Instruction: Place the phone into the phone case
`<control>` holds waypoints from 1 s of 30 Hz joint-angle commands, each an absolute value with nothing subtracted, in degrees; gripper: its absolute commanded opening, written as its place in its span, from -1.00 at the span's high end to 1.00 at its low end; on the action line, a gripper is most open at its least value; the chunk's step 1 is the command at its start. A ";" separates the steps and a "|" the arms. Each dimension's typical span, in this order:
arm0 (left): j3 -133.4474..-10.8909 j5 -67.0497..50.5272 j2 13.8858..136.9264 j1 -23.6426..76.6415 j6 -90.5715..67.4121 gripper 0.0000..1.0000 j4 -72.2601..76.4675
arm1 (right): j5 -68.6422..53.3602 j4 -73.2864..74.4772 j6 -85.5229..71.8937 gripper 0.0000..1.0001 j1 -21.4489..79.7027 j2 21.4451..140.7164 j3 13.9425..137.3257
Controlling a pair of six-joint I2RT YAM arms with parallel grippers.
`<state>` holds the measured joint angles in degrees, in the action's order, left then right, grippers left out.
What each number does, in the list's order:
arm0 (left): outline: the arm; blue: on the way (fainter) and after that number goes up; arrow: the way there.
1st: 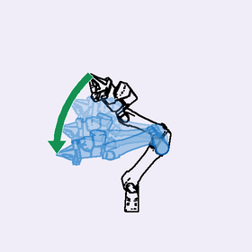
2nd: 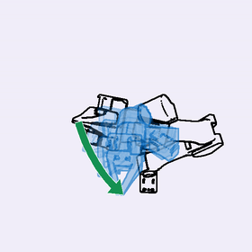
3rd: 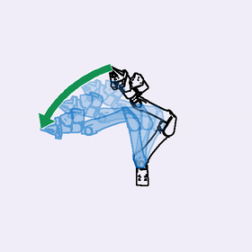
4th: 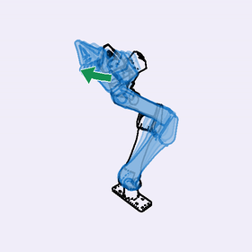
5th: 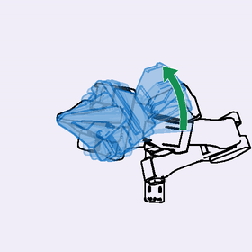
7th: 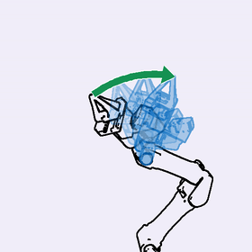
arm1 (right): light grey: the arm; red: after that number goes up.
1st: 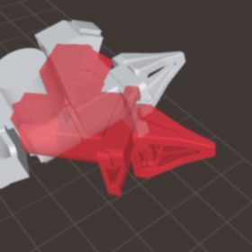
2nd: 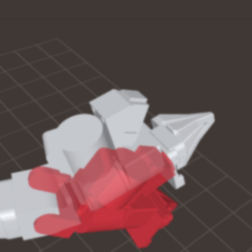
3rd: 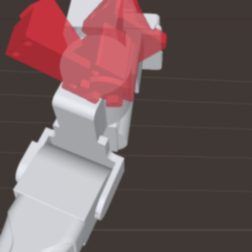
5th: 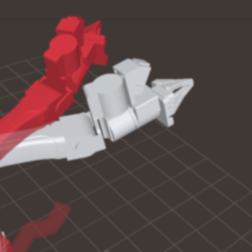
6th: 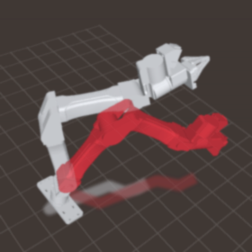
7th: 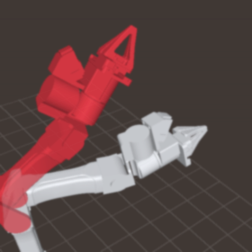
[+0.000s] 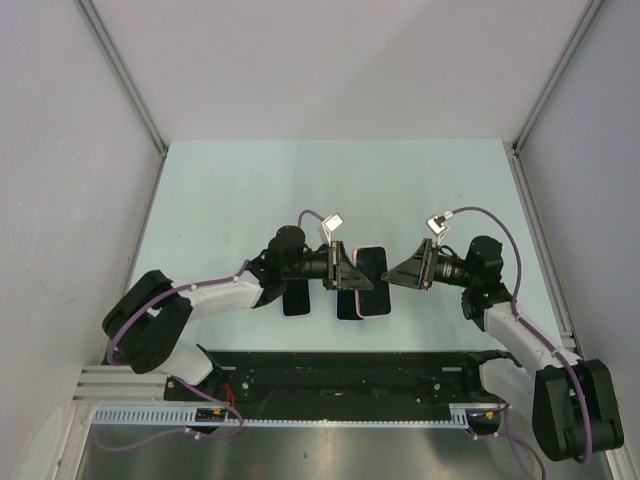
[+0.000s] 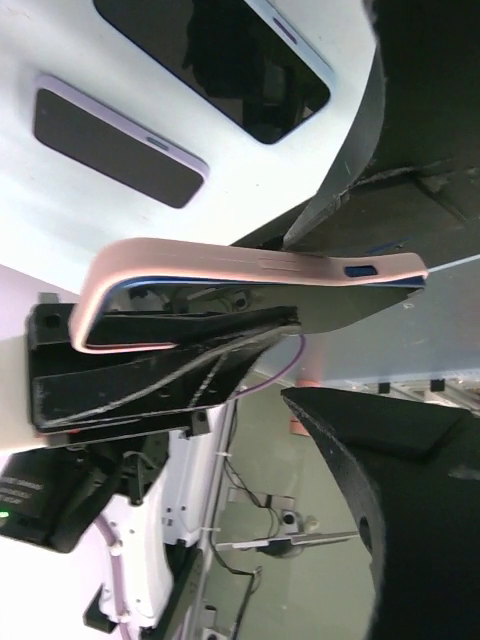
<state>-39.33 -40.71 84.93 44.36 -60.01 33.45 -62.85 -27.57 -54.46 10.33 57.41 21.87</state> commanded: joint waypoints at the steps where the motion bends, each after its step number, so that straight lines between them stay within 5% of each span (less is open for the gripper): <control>1: -39.73 -40.96 80.25 43.16 -60.03 1.00 35.95 | -65.83 -34.79 -55.72 -0.25 12.21 55.11 17.50; 7: -39.46 -40.69 79.72 41.31 -62.22 1.00 38.31 | -64.43 -35.86 -55.99 -0.33 13.71 53.79 14.86; 12: -40.08 -40.61 80.60 41.13 -62.84 1.00 38.41 | -64.34 -37.09 -56.86 -0.21 14.59 53.97 14.50; 15: -40.51 -39.21 80.42 41.13 -61.09 1.00 35.18 | -63.90 -37.79 -57.65 0.11 14.77 53.79 14.41; 16: -40.87 -38.33 80.25 41.05 -58.13 1.00 33.07 | -63.81 -38.40 -58.00 0.39 14.77 53.62 14.33; 19: -42.62 -33.93 79.02 41.04 -52.06 1.00 23.48 | -63.02 -38.85 -59.93 0.79 14.68 52.74 14.41; 22: -43.59 -32.17 78.84 41.13 -48.53 1.00 18.73 | -61.79 -37.98 -62.22 1.00 14.24 52.82 14.76; 26: -44.21 -32.34 79.01 41.13 -47.11 1.00 16.61 | -60.12 -38.49 -64.07 0.92 13.53 53.70 15.29; 30: -44.38 -37.52 79.37 41.13 -47.55 1.00 17.75 | -59.50 -34.48 -59.78 0.32 13.36 52.83 17.04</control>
<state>-43.31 -37.76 79.79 41.47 -54.74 20.71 -61.10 -35.07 -59.35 14.02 54.28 13.52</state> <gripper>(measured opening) 0.177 0.218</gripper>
